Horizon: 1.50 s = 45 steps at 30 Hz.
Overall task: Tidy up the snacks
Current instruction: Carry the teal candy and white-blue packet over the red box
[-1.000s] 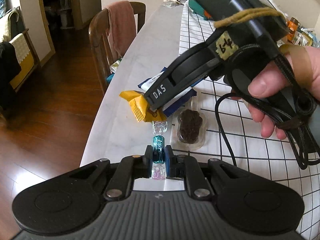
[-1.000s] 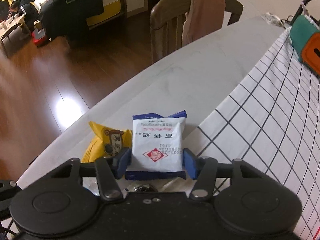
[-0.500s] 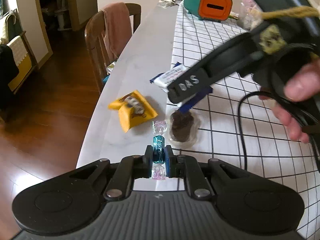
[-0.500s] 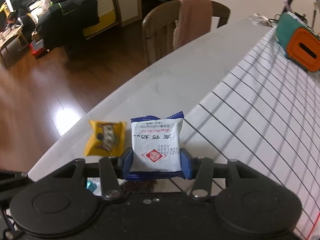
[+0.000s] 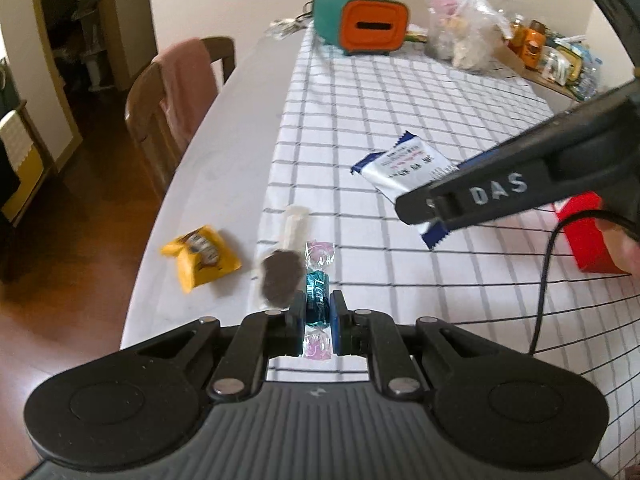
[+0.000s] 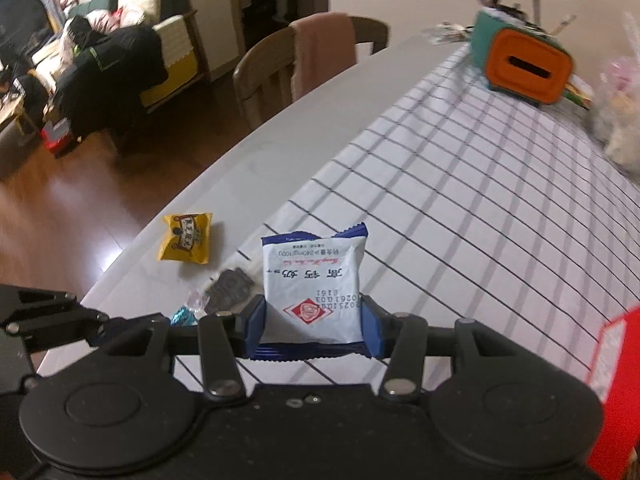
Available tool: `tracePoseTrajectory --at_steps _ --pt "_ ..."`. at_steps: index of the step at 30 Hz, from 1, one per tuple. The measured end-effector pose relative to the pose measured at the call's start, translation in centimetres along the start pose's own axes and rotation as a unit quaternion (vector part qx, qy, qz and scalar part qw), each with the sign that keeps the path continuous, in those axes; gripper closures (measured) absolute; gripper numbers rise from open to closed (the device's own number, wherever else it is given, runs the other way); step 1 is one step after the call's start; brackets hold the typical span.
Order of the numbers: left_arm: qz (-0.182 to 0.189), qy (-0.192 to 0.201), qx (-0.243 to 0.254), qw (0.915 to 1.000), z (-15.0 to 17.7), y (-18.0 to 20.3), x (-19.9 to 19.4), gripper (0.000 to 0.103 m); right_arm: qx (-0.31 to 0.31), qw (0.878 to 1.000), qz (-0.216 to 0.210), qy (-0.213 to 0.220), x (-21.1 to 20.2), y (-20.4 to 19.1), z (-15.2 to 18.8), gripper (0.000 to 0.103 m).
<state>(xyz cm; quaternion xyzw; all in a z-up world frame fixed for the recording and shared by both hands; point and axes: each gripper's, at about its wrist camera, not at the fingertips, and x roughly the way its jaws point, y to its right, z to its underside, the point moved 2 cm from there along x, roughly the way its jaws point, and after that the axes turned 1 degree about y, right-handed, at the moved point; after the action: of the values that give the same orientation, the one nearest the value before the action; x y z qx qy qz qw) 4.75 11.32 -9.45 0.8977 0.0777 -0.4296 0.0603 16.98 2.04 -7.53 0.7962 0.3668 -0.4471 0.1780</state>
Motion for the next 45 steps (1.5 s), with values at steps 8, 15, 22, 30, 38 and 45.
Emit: tracePoseTrajectory --at_steps 8,15,22,30,38,45 --pt "0.014 0.019 0.037 0.9990 -2.7 6.5 -1.8 0.091 0.037 0.999 0.011 0.035 -5.9 5.7 3.1 0.055" --pt "0.026 0.030 0.064 0.9972 -5.0 12.9 -2.5 0.091 0.069 0.996 0.025 0.053 -9.8 10.7 6.3 0.055" --pt "0.038 0.035 0.092 0.9944 -7.0 19.5 -2.7 0.091 0.098 0.992 0.044 0.065 -12.8 16.0 9.5 0.055" --pt "0.055 0.034 0.120 0.9907 -8.7 26.6 -1.8 0.091 0.134 0.986 0.073 0.070 -15.3 22.0 13.3 0.055" --pt "0.059 0.014 0.159 0.9854 -9.6 33.1 1.1 0.091 0.166 0.978 0.110 0.068 -16.6 27.6 17.0 0.055" --pt "0.056 -0.005 0.199 0.9785 -9.8 37.5 4.3 0.091 0.200 0.967 0.150 0.045 -15.8 32.2 19.7 0.054"
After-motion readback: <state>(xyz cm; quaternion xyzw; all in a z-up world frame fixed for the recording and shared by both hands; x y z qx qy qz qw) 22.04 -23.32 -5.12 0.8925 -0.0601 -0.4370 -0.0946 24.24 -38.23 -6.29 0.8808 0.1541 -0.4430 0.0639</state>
